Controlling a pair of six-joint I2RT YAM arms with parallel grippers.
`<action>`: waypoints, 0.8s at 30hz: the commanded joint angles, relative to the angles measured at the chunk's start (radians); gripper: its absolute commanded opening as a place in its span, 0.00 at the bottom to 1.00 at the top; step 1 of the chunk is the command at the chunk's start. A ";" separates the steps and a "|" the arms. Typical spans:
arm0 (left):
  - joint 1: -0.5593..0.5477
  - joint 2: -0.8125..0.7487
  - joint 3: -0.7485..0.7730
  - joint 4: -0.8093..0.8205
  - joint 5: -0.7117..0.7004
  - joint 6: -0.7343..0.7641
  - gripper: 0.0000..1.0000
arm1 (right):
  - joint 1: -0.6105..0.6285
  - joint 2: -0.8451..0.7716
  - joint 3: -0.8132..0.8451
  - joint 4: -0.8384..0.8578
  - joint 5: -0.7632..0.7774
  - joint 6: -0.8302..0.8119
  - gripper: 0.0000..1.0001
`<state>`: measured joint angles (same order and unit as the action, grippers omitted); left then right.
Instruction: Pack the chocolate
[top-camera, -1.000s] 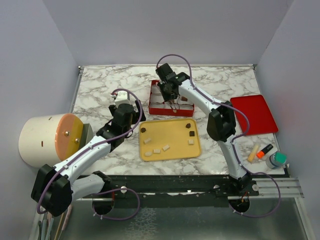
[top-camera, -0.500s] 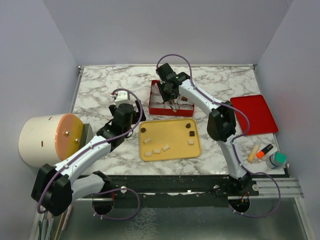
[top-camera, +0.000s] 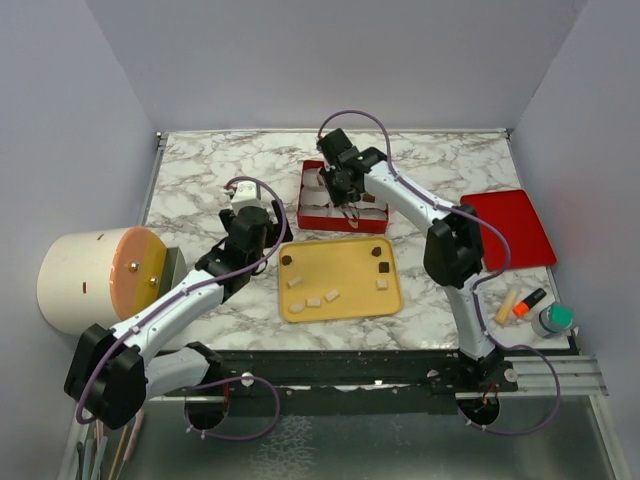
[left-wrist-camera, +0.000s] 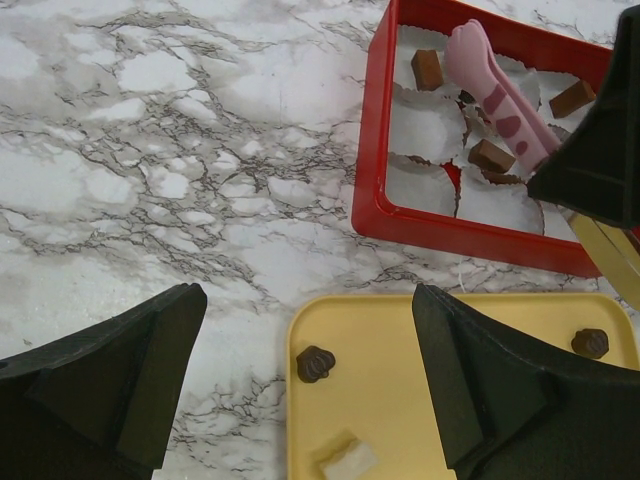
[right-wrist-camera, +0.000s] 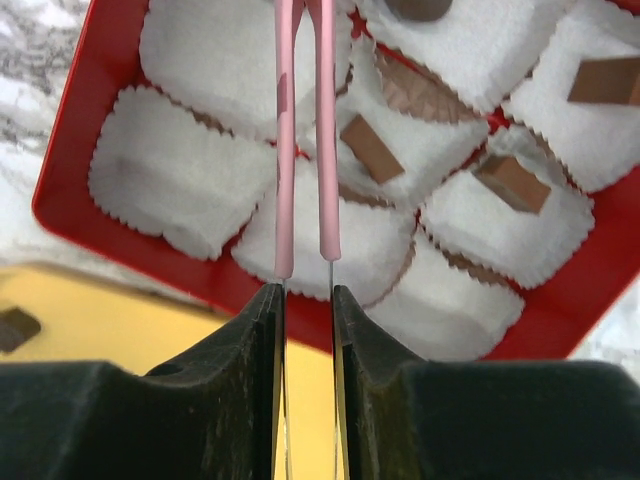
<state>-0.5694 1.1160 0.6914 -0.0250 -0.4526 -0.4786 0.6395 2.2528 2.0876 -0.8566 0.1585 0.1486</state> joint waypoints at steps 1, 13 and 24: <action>0.009 0.006 -0.002 0.011 0.014 -0.003 0.96 | 0.009 -0.165 -0.100 0.045 -0.024 -0.001 0.27; 0.019 -0.005 0.015 -0.018 -0.011 0.003 0.96 | 0.176 -0.437 -0.444 0.066 -0.001 0.005 0.27; 0.020 -0.051 0.025 -0.061 -0.036 -0.010 0.96 | 0.337 -0.678 -0.781 0.085 -0.063 0.077 0.34</action>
<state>-0.5556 1.0966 0.6914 -0.0540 -0.4599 -0.4789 0.9398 1.6436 1.3537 -0.7948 0.1265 0.1947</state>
